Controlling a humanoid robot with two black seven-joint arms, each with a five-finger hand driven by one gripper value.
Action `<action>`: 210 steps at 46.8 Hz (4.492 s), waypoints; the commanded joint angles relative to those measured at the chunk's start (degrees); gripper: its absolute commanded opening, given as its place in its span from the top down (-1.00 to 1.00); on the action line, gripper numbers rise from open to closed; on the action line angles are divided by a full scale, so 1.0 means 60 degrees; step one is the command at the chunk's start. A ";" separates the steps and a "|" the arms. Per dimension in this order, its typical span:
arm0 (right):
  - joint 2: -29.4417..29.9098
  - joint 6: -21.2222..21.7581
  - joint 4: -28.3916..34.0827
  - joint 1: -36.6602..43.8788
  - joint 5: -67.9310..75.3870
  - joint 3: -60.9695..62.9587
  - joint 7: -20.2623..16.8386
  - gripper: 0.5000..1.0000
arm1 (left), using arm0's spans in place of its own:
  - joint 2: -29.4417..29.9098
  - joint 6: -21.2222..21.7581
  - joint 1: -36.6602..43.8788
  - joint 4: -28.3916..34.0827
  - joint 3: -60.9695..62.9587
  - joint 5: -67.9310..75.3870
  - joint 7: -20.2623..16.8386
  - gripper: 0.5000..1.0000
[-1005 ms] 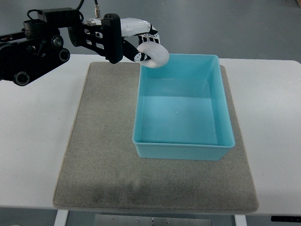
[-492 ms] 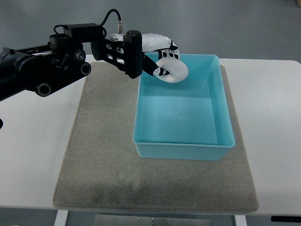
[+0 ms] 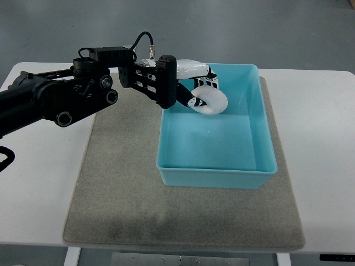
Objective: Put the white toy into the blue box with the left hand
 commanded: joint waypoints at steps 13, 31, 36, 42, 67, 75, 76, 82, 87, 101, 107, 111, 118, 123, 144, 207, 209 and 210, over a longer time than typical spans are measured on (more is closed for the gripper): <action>0.0000 -0.0004 0.0000 0.0001 -0.0011 0.0000 0.0000 -0.74 | 0.0000 -0.0005 0.0105 -0.0031 0.0000 -0.0001 -0.0044 -0.21; 0.0000 -0.0004 0.0000 0.0001 -0.0011 0.0000 0.0000 -0.74 | 0.0000 -0.0006 0.0135 -0.0031 0.0015 -0.0016 -0.0044 -0.42; 0.0000 -0.0004 0.0000 0.0001 -0.0011 0.0000 0.0000 -0.74 | 0.0000 -0.0006 0.0105 -0.0016 0.0015 -0.0030 -0.0044 -0.55; 0.0000 0.0011 0.0000 0.0001 -0.0011 0.0000 0.0000 -0.74 | 0.0000 0.0184 0.0105 -0.0016 -0.0088 -0.0074 -0.0030 -0.86; 0.0000 -0.0004 0.0000 0.0001 0.0004 0.0000 0.0000 -0.74 | 0.0044 0.2880 -0.0041 0.0965 -0.0176 -0.3938 -0.0030 -0.94; 0.0000 -0.0004 0.0000 0.0015 0.0004 0.0000 0.0000 -0.74 | 0.0073 0.2953 -0.0070 0.1594 -0.0263 -0.6809 -0.0030 -0.95; 0.0000 -0.0004 0.0000 0.0001 0.0004 0.0000 0.0000 -0.74 | 0.0073 0.2953 -0.0070 0.1726 -0.0307 -0.7175 -0.0044 -0.95; 0.0000 0.0011 0.0000 0.0001 -0.0011 0.0000 0.0000 -0.74 | 0.0044 0.2866 -0.0070 0.2547 -0.0600 -0.9110 -0.0044 -0.95; 0.0000 -0.0004 0.0000 0.0001 0.0004 0.0000 0.0000 -0.74 | 0.0015 0.2822 -0.0070 0.3118 -0.0746 -1.0779 -0.0044 -0.95; 0.0000 0.0011 0.0000 0.0015 0.0004 0.0000 0.0000 -0.74 | 0.0014 0.2807 0.0003 0.3529 -0.1011 -1.4268 0.0219 -0.96; 0.0000 -0.0004 0.0000 0.0015 -0.0011 0.0000 0.0000 -0.74 | 0.0015 0.2792 0.0105 0.3953 -0.1011 -1.4825 0.0716 -0.96; 0.0000 -0.0004 0.0000 0.0001 -0.0011 0.0000 0.0000 -0.74 | 0.0015 0.2603 0.0120 0.4261 -0.1011 -1.5045 0.0907 -0.96; 0.0000 -0.0004 0.0000 0.0001 -0.0011 0.0000 0.0000 -0.74 | 0.0000 0.1754 0.0251 0.4730 -0.1069 -1.5264 0.0908 -0.96; 0.0000 0.0011 0.0000 0.0001 -0.0011 0.0000 0.0000 -0.74 | -0.0073 0.0992 0.0383 0.5110 -0.1347 -1.5718 0.0908 -0.96; 0.0000 -0.0004 0.0000 0.0001 0.0004 0.0000 0.0000 -0.74 | -0.0542 -0.1060 0.0911 0.5902 -0.2095 -1.5836 0.0381 -0.96; 0.0000 0.0128 0.0146 0.0015 -0.0011 0.0000 0.0000 -0.74 | -0.0410 -0.0987 0.1189 0.5917 -0.2432 -1.5792 0.0322 -0.97; 0.0000 0.0113 0.0132 0.0015 -0.0025 0.0000 0.0000 -0.74 | -0.0396 -0.0987 0.1189 0.5917 -0.2446 -1.5792 0.0322 -0.97; 0.0000 0.0099 0.0132 0.0015 -0.0025 0.0000 0.0000 -0.74 | -0.0381 -0.0987 0.1189 0.5917 -0.2446 -1.5792 0.0322 -0.97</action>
